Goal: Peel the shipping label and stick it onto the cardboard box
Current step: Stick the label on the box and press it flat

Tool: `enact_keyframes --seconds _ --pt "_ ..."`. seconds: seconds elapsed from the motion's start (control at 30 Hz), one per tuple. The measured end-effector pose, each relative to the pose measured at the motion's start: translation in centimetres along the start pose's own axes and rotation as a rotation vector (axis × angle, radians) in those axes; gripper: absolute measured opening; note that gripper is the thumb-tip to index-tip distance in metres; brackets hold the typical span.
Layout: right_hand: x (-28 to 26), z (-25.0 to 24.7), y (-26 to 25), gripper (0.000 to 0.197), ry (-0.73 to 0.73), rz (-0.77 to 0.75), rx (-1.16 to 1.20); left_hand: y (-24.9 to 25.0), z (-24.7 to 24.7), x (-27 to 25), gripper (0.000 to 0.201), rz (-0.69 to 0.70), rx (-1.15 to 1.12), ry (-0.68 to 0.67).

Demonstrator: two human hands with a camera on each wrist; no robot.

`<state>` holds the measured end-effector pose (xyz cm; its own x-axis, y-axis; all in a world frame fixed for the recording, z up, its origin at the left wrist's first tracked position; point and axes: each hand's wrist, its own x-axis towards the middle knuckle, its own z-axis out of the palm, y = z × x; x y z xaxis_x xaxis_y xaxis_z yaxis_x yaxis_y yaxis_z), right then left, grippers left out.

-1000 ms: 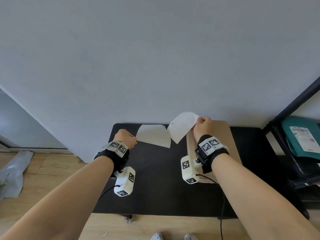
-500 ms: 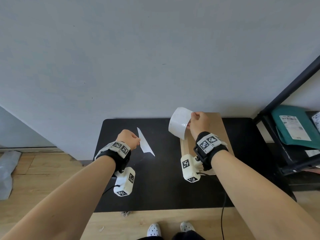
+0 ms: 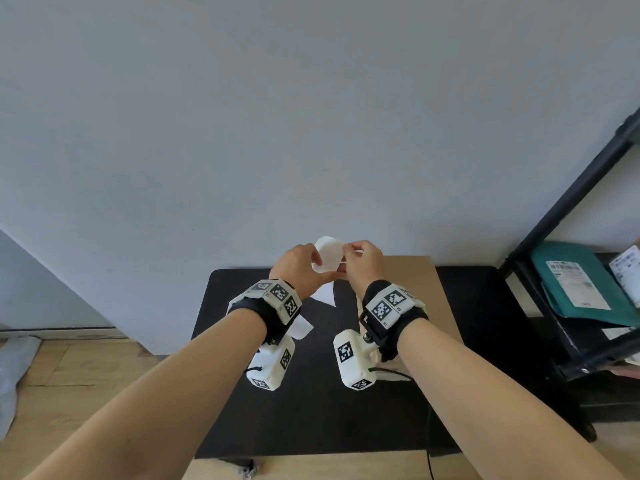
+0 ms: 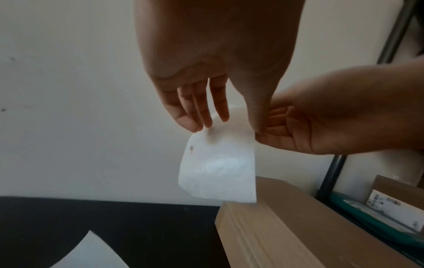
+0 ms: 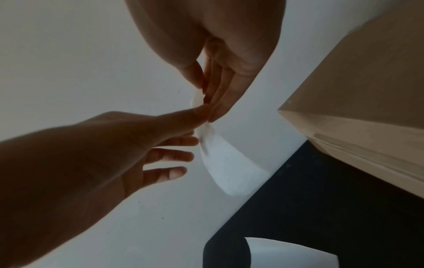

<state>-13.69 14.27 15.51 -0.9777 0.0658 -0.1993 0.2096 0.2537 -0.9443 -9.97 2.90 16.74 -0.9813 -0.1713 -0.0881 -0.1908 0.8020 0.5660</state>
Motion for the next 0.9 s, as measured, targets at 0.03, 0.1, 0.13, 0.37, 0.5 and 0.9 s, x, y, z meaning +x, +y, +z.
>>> enact_keyframes --seconds 0.03,0.1,0.13,0.37,0.5,0.9 --pt "-0.1 0.1 -0.4 0.006 0.001 -0.012 0.006 0.4 -0.2 -0.1 0.054 0.008 0.032 0.013" --pt "-0.6 0.1 -1.3 0.007 0.008 -0.037 -0.001 0.8 -0.4 -0.1 0.054 0.014 0.055 0.035" --pt "-0.8 0.1 -1.6 0.007 0.015 -0.049 -0.011 0.9 -0.6 0.0 0.052 0.014 0.055 0.045" --pt "-1.2 -0.5 -2.2 0.008 0.033 -0.095 0.003 1.0 -1.6 0.0 0.026 0.034 0.051 0.117" --pt "-1.6 -0.9 -2.2 0.013 0.061 -0.106 -0.004 1.3 -1.5 -0.3 0.043 0.033 0.048 0.094" --pt "-1.2 -4.2 -1.1 0.014 0.025 -0.108 0.119 3.8 -0.1 -0.7 0.016 0.026 -0.027 0.126"
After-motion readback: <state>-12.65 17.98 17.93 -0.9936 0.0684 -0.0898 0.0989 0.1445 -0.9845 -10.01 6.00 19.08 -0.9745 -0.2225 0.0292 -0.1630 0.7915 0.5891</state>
